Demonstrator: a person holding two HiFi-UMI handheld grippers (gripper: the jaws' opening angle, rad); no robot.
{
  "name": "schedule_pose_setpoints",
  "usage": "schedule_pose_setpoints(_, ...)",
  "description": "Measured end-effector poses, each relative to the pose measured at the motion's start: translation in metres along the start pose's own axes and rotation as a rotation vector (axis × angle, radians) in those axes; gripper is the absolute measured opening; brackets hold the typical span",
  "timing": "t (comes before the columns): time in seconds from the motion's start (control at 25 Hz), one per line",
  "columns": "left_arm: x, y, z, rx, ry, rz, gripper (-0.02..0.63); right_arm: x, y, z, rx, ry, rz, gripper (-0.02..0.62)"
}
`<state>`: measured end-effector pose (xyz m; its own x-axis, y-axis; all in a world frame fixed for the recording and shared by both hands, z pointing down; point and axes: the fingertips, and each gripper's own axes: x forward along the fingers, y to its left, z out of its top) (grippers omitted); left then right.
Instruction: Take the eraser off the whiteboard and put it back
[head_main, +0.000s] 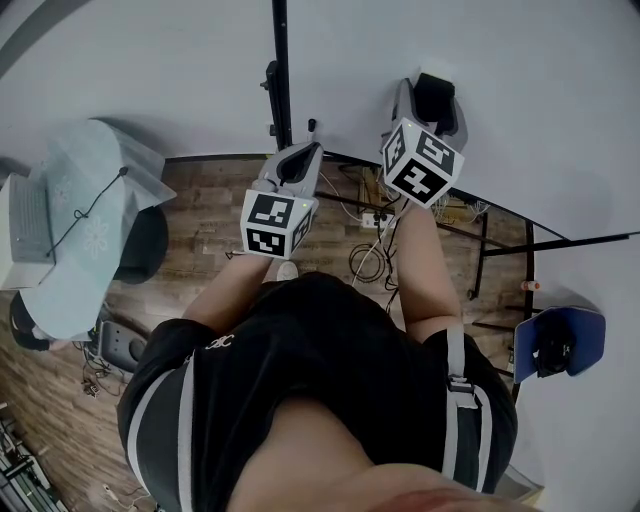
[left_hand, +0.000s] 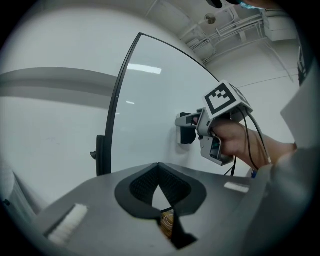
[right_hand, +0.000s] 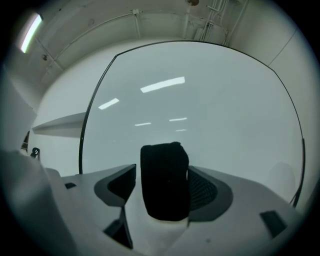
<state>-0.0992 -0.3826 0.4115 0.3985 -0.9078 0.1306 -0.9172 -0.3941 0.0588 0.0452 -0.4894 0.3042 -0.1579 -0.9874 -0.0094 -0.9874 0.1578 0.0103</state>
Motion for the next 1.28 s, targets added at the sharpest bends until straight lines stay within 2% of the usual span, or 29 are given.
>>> schedule_pose_setpoints(0.16, 0.001, 0.004, 0.001, -0.009, -0.004, 0.008, 0.009, -0.011, -0.003, 0.002, 0.043, -0.070, 0.032, 0.296)
schedule_pose_setpoints(0.44, 0.010, -0.009, -0.001, -0.021, -0.001, -0.018, 0.009, -0.059, -0.026, 0.023, 0.143, -0.279, 0.136, 0.289)
schedule_pose_setpoints(0.48, 0.012, -0.013, -0.001, -0.020, 0.000, -0.026, 0.009, -0.065, -0.032, 0.025, 0.160, -0.294, 0.147, 0.237)
schedule_pose_setpoints(0.52, 0.015, -0.017, -0.001, -0.020, 0.001, -0.035, 0.009, -0.072, -0.040, 0.027, 0.179, -0.306, 0.149, 0.121)
schedule_pose_setpoints(0.56, 0.017, -0.021, 0.000, -0.018, 0.001, -0.045, 0.009, -0.079, -0.049, 0.028, 0.196, -0.318, 0.142, 0.066)
schedule_pose_setpoints(0.64, 0.023, -0.032, 0.001, -0.009, 0.002, -0.065, 0.009, -0.091, -0.068, 0.029, 0.211, -0.332, 0.113, 0.044)
schedule_pose_setpoints(0.8, 0.032, -0.052, 0.000, 0.007, 0.002, -0.102, 0.009, -0.110, -0.093, 0.014, 0.174, -0.294, 0.057, 0.008)
schedule_pose_setpoints(1.0, 0.040, -0.071, 0.002, 0.021, -0.002, -0.132, 0.009, -0.126, -0.102, -0.034, 0.058, -0.164, 0.022, 0.006)
schedule_pose_setpoints(1.28, 0.045, -0.099, -0.008, 0.035, 0.027, -0.176, 0.009, -0.138, -0.099, -0.082, 0.097, -0.058, 0.086, 0.005)
